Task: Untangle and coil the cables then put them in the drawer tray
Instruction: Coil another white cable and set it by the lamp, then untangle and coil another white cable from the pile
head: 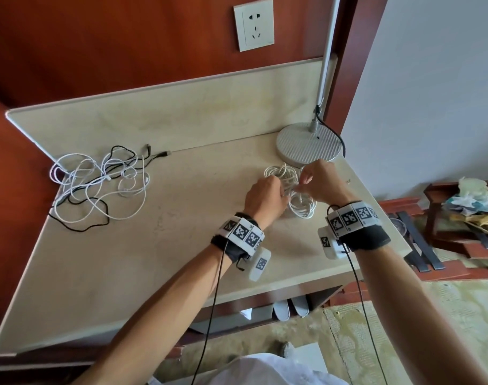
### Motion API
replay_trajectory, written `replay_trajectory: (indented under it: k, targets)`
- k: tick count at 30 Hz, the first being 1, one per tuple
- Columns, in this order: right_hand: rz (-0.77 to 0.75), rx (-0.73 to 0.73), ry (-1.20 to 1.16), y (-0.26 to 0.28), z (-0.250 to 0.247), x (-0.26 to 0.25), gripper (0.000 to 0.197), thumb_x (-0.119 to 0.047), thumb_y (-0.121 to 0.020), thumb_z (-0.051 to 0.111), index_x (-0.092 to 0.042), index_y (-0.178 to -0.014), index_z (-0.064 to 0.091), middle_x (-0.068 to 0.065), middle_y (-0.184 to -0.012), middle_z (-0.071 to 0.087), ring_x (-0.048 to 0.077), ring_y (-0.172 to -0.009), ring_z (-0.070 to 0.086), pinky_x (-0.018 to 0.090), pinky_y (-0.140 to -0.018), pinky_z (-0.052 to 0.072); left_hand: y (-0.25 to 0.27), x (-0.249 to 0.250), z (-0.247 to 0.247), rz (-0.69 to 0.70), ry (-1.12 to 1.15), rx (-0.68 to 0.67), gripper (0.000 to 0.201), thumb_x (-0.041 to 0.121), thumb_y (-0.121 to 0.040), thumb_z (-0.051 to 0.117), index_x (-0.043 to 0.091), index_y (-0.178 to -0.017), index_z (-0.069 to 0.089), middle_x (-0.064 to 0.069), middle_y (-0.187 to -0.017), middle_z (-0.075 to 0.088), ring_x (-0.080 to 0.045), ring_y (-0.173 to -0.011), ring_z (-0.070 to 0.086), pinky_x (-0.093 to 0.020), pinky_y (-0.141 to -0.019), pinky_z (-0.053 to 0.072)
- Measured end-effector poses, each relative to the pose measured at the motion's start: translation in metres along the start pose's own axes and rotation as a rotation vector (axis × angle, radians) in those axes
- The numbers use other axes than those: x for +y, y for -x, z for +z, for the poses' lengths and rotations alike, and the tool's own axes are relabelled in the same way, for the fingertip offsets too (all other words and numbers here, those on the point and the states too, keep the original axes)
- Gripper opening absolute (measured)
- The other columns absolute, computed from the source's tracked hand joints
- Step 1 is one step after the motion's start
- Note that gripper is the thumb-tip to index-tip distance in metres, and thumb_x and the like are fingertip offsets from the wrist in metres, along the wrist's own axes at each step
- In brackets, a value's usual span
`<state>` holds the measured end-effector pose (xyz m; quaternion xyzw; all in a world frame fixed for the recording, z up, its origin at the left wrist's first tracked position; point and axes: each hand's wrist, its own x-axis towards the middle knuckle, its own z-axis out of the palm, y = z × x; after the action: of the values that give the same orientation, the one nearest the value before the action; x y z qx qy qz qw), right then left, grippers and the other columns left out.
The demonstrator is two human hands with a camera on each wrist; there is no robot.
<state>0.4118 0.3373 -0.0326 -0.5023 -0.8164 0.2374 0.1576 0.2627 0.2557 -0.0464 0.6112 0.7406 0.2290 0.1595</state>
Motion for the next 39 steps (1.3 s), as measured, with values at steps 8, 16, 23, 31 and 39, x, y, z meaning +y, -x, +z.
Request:
replay_trajectory:
  k: [8, 16, 23, 31, 39]
  targets:
    - [0.004, -0.013, -0.046, -0.006, 0.002, -0.002, 0.011, -0.018, -0.077, 0.091, -0.015, -0.082, 0.082, -0.001, -0.084, 0.074, 0.013, -0.082, 0.065, 0.017, -0.065, 0.039, -0.008, -0.007, -0.008, -0.003, -0.022, -0.031, 0.016, 0.023, -0.094, 0.062, 0.013, -0.091, 0.074, -0.008, -0.096, 0.075, -0.03, -0.085, 0.072, -0.044, -0.076, 0.061]
    - [-0.085, 0.105, -0.164, -0.023, -0.002, -0.027, 0.008, -0.016, -0.088, 0.082, -0.009, -0.091, 0.082, 0.0, -0.084, 0.076, -0.001, -0.07, 0.064, 0.003, -0.062, 0.046, -0.016, -0.023, -0.032, -0.034, 0.012, 0.063, 0.014, 0.023, -0.094, 0.063, 0.02, -0.092, 0.077, 0.0, -0.095, 0.077, -0.023, -0.085, 0.073, -0.039, -0.076, 0.062]
    - [-0.041, -0.026, -0.586, -0.052, 0.014, -0.105, 0.018, -0.025, -0.099, 0.068, -0.009, -0.098, 0.077, 0.008, -0.093, 0.077, 0.018, -0.081, 0.072, 0.042, -0.08, 0.063, -0.008, -0.061, -0.091, -0.133, 0.144, 0.283, 0.015, 0.018, -0.093, 0.06, 0.02, -0.089, 0.074, 0.005, -0.088, 0.075, -0.021, -0.087, 0.071, -0.04, -0.079, 0.06]
    - [-0.033, -0.554, -0.622, -0.059, 0.078, -0.207, 0.034, -0.04, -0.101, 0.065, -0.02, -0.128, 0.064, 0.005, -0.114, 0.07, 0.02, -0.104, 0.07, 0.044, -0.09, 0.063, 0.03, -0.152, -0.148, -0.368, -0.135, 0.347, 0.02, 0.023, -0.099, 0.061, 0.011, -0.114, 0.066, -0.006, -0.113, 0.072, -0.027, -0.104, 0.067, -0.04, -0.087, 0.054]
    - [0.086, -0.676, -0.717, -0.086, 0.145, -0.278, 0.034, -0.029, -0.104, 0.064, 0.0, -0.121, 0.062, 0.007, -0.103, 0.066, 0.022, -0.092, 0.074, 0.039, -0.08, 0.065, 0.044, -0.228, -0.166, -0.497, -0.154, 0.009, 0.033, 0.04, -0.093, 0.069, 0.008, -0.095, 0.064, -0.009, -0.09, 0.066, -0.03, -0.087, 0.064, -0.031, -0.069, 0.048]
